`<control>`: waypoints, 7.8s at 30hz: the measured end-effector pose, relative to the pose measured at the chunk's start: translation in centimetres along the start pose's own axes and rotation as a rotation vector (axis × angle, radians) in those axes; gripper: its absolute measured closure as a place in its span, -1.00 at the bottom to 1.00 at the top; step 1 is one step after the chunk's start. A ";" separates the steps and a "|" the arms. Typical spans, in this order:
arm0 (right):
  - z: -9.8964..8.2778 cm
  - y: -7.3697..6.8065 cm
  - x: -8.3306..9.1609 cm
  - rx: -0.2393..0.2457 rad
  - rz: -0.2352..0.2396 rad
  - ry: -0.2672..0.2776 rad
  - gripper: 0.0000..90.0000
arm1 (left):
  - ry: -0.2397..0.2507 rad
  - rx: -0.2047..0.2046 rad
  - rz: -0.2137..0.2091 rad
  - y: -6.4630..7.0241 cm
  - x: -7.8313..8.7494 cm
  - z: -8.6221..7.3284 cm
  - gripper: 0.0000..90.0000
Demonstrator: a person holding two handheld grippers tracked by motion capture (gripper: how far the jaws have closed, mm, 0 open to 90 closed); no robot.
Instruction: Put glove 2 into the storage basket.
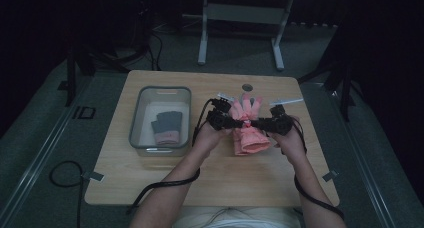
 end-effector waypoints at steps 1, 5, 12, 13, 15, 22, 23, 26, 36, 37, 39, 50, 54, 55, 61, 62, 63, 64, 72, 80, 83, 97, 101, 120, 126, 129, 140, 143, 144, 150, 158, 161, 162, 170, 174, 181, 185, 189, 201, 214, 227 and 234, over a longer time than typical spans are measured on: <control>0.5 -0.3 0.2 0.007 0.000 0.006 0.51 | 0.003 -0.008 0.002 0.0 0.5 0.3 0.67; 2.4 -1.5 0.7 0.032 -0.003 0.031 0.51 | 0.025 -0.012 0.021 0.0 2.6 1.3 0.66; 5.3 -4.0 0.5 0.071 0.007 0.052 0.51 | 0.050 -0.014 0.068 -0.8 6.1 2.2 0.66; 5.6 -4.4 0.4 0.079 0.008 0.054 0.51 | 0.054 -0.012 0.074 -1.0 6.6 2.2 0.66; 6.3 -5.1 0.2 0.092 0.015 0.055 0.51 | 0.064 -0.003 0.081 -1.3 7.6 2.3 0.66; 8.1 -7.2 -1.0 0.124 0.029 0.050 0.51 | 0.070 0.006 0.123 -2.6 10.0 2.2 0.66; 8.3 -7.5 -1.3 0.130 0.032 0.048 0.51 | 0.073 0.007 0.127 -2.7 10.2 2.2 0.66; 9.0 -8.4 -1.7 0.142 0.041 0.049 0.51 | 0.079 0.014 0.144 -3.3 11.3 2.1 0.66; 10.9 -11.5 -3.9 0.180 0.071 0.034 0.51 | 0.094 0.038 0.194 -5.3 14.8 1.2 0.66; 11.0 -11.9 -4.1 0.183 0.076 0.031 0.51 | 0.099 0.043 0.199 -5.5 15.1 1.1 0.66; 11.4 -12.6 -4.6 0.193 0.079 0.028 0.51 | 0.102 0.050 0.207 -5.9 15.8 0.9 0.66; 13.1 -16.7 -7.5 0.242 0.114 0.002 0.51 | 0.122 0.095 0.268 -8.5 20.0 -0.8 0.66; 13.7 -18.1 -8.7 0.264 0.128 -0.009 0.51 | 0.133 0.116 0.283 -9.5 21.2 -1.4 0.66; 13.9 -18.4 -9.0 0.266 0.129 -0.011 0.51 | 0.137 0.121 0.289 -9.8 21.5 -1.5 0.66; 14.0 -19.5 -10.8 0.273 0.141 -0.033 0.51 | 0.133 0.150 0.298 -11.4 21.9 -2.5 0.66; 14.0 -19.5 -11.2 0.272 0.139 -0.037 0.52 | 0.129 0.155 0.299 -11.8 21.8 -2.7 0.66; 13.9 -19.5 -11.6 0.275 0.137 -0.043 0.52 | 0.126 0.157 0.300 -12.0 21.8 -2.8 0.66; 13.8 -19.5 -11.9 0.270 0.138 -0.049 0.52 | 0.124 0.165 0.300 -12.3 21.7 -3.1 0.66; 11.9 -19.0 -14.8 0.252 0.110 -0.109 0.52 | 0.089 0.218 0.293 -14.6 19.7 -5.1 0.66; 9.5 -18.2 -17.7 0.202 0.109 -0.175 0.52 | 0.039 0.285 0.279 -16.4 17.6 -7.5 0.66; 8.7 -18.2 -18.3 0.197 0.107 -0.193 0.52 | 0.029 0.313 0.276 -16.7 17.2 -8.2 0.66; 7.8 -18.0 -20.1 0.170 0.096 -0.259 0.45 | -0.044 0.367 0.343 -18.1 16.4 -9.3 0.33; 7.8 -17.6 -20.3 0.159 0.089 -0.259 0.39 | -0.053 0.343 0.400 -18.4 16.4 -9.3 0.18; 8.6 -16.4 -20.9 0.219 0.034 -0.266 0.16 | -0.084 0.279 0.524 -19.5 16.4 -9.3 -0.18; 8.6 -16.5 -21.2 0.213 0.037 -0.260 0.16 | -0.111 0.269 0.544 -19.8 16.5 -9.5 -0.18; 8.6 -16.4 -21.3 0.185 0.046 -0.267 0.14 | -0.117 0.255 0.566 -19.9 16.6 -9.5 -0.18; 10.2 -17.2 -19.8 0.194 0.083 -0.211 0.21 | -0.052 0.229 0.571 -18.9 18.0 -7.7 -0.18; 10.6 -17.5 -19.1 0.198 0.100 -0.198 0.18 | -0.030 0.229 0.556 -18.3 18.5 -7.2 -0.20; 10.7 -17.6 -18.9 0.199 0.105 -0.195 0.17 | -0.019 0.221 0.557 -18.1 18.7 -7.0 -0.20; 11.4 -17.9 -17.3 0.195 0.138 -0.158 0.12 | 0.030 0.199 0.533 -16.5 19.3 -5.9 -0.24; 12.2 -16.8 -14.3 0.216 0.143 -0.101 0.00 | 0.070 0.149 0.490 -14.2 19.7 -5.0 -0.37; 12.0 -16.3 -13.7 0.222 0.138 -0.097 -0.08 | 0.079 0.108 0.454 -12.9 19.6 -4.7 -0.61; 11.8 -15.9 -13.2 0.219 0.148 -0.089 -0.16 | 0.085 0.096 0.450 -12.5 19.4 -4.5 -0.64; 10.5 -15.0 -11.5 0.247 0.201 -0.073 -0.46 | 0.088 -0.012 0.447 -9.1 17.9 -3.8 -0.83; 9.6 -14.2 -10.9 0.235 0.215 -0.067 -0.57 | 0.079 -0.076 0.428 -7.0 16.6 -3.8 -0.96; 7.7 -13.1 -10.3 0.246 0.192 -0.050 -0.67 | 0.082 -0.134 0.364 -4.2 14.7 -4.2 -0.96; 7.0 -12.3 -9.9 0.250 0.179 -0.049 -0.67 | 0.102 -0.167 0.329 -2.7 13.8 -4.4 -0.96; 5.9 -11.3 -9.4 0.294 0.145 -0.047 -0.66 | 0.089 -0.206 0.324 -1.7 12.6 -4.9 -0.96; 2.6 -8.4 -8.8 0.280 0.133 -0.041 -0.66 | 0.044 -0.229 0.229 0.9 8.7 -6.7 -0.96; -1.1 -6.6 -9.1 0.293 0.118 -0.054 -0.66 | -0.017 -0.297 0.214 1.7 5.5 -9.2 -0.96; -4.2 -5.1 -9.2 0.279 0.125 -0.058 -0.67 | -0.020 -0.298 0.166 1.6 3.4 -12.0 -0.96; -5.3 -4.0 -9.1 0.282 0.102 -0.046 -0.68 | -0.048 -0.309 0.147 1.3 1.9 -13.8 -0.96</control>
Point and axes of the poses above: each handheld gripper's, and its own axes: x roughly backward along the jaws, z roughly out of its top, y roughly to its right, the point moved 9 cm from there along -x, roughly forward along the jaws, and after that the axes turned 4 degrees about -z, right-handed, at the moved point
